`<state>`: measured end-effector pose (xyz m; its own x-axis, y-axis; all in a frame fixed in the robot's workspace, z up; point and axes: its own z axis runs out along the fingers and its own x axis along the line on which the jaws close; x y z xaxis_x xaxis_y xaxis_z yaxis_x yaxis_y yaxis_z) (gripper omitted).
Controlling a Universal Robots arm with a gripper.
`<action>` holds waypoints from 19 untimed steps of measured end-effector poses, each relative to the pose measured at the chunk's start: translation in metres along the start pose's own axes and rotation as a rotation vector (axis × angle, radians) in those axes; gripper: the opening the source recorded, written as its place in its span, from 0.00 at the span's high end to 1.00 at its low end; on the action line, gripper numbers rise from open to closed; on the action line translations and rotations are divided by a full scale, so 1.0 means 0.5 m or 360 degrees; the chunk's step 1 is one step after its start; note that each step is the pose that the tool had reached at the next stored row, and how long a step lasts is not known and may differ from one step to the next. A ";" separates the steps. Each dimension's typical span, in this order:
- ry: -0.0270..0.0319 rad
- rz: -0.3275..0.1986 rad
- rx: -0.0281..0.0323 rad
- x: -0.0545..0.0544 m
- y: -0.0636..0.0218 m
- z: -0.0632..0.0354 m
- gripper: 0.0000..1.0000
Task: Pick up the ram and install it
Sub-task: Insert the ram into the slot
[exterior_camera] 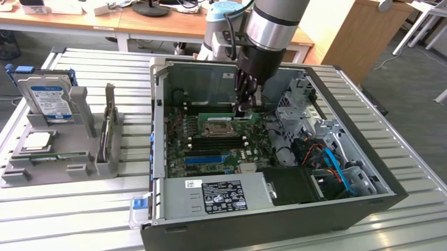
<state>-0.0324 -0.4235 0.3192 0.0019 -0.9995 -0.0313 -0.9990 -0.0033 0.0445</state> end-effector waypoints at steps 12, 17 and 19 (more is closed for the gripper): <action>-0.00041 0.0000 0.00000 -0.011 0.000 0.004 0.88; -0.00050 0.0000 0.00000 -0.011 0.000 0.004 0.88; -0.00055 0.0000 0.00002 -0.012 0.000 0.005 0.88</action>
<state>-0.0323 -0.4177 0.3168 0.0019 -0.9994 -0.0348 -0.9990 -0.0035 0.0444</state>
